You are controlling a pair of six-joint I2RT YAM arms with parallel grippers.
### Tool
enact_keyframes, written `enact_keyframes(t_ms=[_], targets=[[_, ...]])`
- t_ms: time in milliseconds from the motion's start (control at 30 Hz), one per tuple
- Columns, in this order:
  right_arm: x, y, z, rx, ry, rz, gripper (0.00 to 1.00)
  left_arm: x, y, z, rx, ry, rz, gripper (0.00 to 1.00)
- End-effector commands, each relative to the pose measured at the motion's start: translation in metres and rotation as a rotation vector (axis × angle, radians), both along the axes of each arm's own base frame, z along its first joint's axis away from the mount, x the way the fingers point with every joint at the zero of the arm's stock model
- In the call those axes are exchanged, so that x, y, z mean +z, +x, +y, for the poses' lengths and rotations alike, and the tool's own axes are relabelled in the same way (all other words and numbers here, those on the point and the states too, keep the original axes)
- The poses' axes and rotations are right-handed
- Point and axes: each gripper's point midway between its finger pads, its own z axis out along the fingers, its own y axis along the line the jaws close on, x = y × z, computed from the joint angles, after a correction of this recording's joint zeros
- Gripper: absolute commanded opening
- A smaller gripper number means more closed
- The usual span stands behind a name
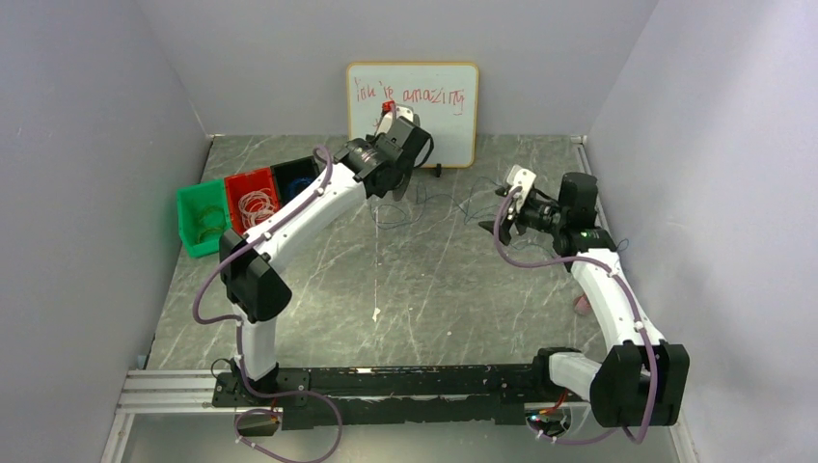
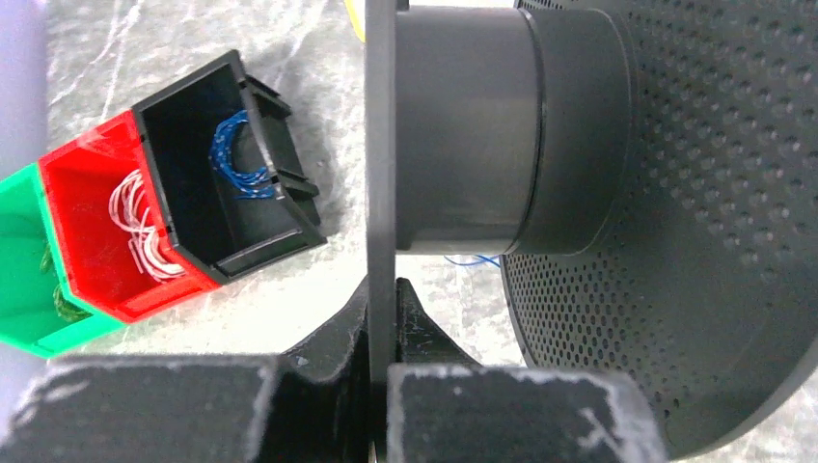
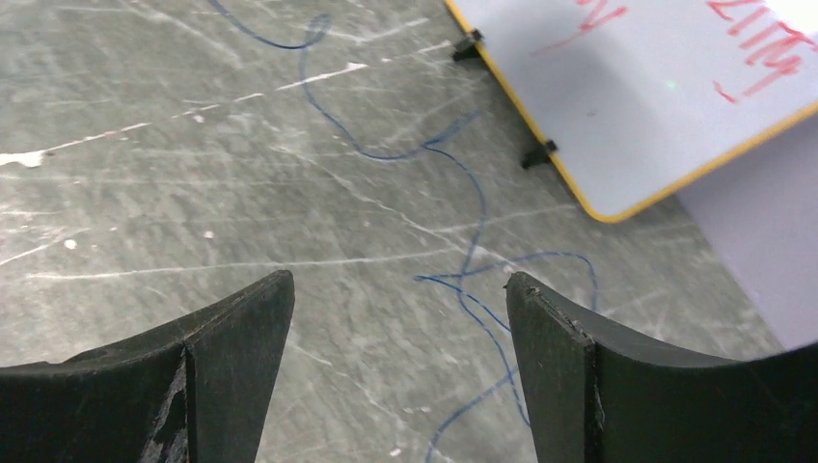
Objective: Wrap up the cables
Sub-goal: Wrap the cable around the cable reel.
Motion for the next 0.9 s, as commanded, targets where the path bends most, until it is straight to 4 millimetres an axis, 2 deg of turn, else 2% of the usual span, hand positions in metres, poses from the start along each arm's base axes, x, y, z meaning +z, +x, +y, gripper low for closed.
enact_keyframes(t_ms=[0, 167, 300, 500, 667, 867], targets=[[0.012, -0.009, 0.022, 0.115, 0.018, -0.097, 0.84, 0.035, 0.010, 0.009, 0.162, -0.041, -0.183, 0.02], [0.001, -0.012, 0.023, 0.129, 0.013, -0.088, 0.84, 0.039, 0.009, 0.010, 0.246, 0.046, -0.270, 0.02], [-0.004, -0.013, 0.025, 0.147, 0.022, -0.067, 0.84, 0.041, 0.006, 0.002, 0.236, 0.058, -0.283, 0.02], [-0.009, -0.016, 0.029, 0.174, 0.035, -0.049, 0.84, 0.041, 0.007, 0.001, 0.214, 0.073, -0.285, 0.02], [-0.009, -0.019, 0.036, 0.204, 0.041, -0.038, 0.84, 0.038, 0.003, -0.009, 0.132, 0.010, -0.228, 0.02], [-0.008, -0.027, 0.066, 0.295, -0.020, -0.059, 0.85, 0.050, 0.001, -0.028, -0.134, -0.191, -0.126, 0.02]])
